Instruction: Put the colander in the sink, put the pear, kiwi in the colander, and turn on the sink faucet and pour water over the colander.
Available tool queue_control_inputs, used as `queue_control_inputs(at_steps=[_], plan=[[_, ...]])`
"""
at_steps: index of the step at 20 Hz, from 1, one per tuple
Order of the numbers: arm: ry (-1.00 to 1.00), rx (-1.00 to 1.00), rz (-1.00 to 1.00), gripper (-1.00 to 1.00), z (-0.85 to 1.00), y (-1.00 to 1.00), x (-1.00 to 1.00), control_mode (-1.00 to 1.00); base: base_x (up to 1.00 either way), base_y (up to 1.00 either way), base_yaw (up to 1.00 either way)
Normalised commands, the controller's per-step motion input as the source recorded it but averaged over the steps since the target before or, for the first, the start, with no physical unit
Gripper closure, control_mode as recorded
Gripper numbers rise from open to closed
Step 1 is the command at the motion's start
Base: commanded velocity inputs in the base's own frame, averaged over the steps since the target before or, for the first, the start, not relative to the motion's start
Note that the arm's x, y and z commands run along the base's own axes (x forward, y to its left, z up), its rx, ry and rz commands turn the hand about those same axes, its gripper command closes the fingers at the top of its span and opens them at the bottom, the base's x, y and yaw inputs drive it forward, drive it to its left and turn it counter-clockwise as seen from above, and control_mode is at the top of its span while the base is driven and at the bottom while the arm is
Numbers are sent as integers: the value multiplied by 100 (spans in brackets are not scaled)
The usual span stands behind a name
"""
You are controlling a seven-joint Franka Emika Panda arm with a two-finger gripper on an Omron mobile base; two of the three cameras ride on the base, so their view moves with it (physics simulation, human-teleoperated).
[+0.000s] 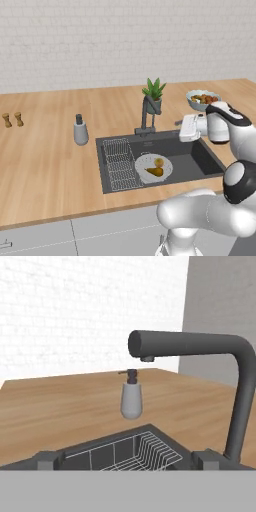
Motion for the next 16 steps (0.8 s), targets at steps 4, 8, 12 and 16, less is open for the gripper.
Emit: queue_control_inputs(at_steps=[4,8,12,16], plan=[[-8,-2,-3,-100,-6,0,4,-100,0,0,0],[-3,0,-12,-100,0,2,21,-100,0,0,0],[0,0,-13,-100,-2,10,23,-100,0,0,0],[0,0,-11,-100,0,10,21,-100,0,0,0]])
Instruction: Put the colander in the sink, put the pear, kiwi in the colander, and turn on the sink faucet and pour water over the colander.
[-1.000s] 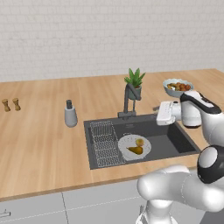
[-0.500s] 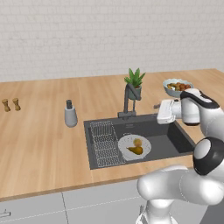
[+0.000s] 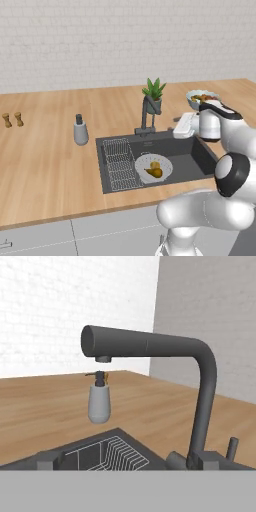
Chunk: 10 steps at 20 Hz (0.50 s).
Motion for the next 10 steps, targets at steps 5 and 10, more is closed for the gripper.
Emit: queue_control_inputs(at_steps=[5,10], plan=[[0,0,-3,-100,-9,0,23,-100,0,0,0],[-3,0,0,-100,-14,0,31,-100,0,0,0]])
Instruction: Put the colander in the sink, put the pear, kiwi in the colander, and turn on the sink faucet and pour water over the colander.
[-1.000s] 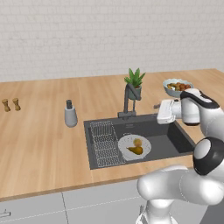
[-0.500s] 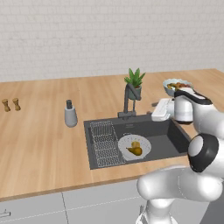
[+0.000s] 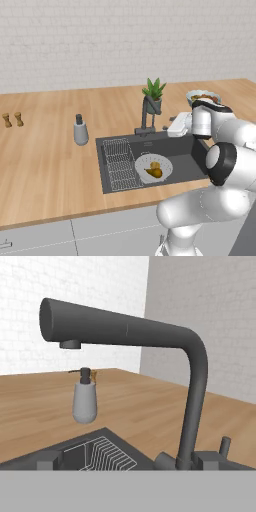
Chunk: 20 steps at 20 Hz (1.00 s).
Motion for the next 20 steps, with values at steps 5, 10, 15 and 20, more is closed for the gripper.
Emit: queue_control_inputs(at_steps=[5,10,15,20], plan=[[-11,0,0,-100,-15,0,22,-100,0,0,0],[-15,0,0,-100,-8,0,18,-100,0,0,0],[-5,0,0,-100,0,-2,30,-100,0,0,0],[0,0,0,-100,0,0,28,-100,0,0,0]])
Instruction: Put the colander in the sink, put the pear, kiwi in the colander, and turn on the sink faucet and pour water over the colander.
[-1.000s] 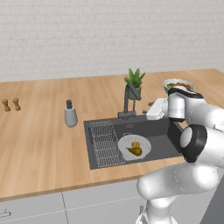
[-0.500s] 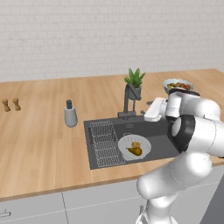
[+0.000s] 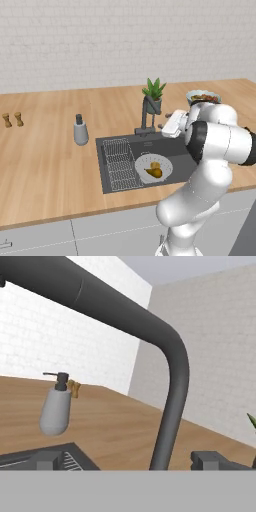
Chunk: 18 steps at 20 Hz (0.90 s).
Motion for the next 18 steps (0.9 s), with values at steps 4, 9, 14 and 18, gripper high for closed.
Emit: queue_control_inputs(at_steps=[4,9,14,18], plan=[[0,0,0,-100,-5,-9,25,-100,0,0,0],[0,0,0,-100,-7,-10,32,-100,0,0,0],[0,0,0,-100,-32,-1,9,-100,0,0,0],[0,0,0,-100,-23,0,20,-100,0,0,0]])
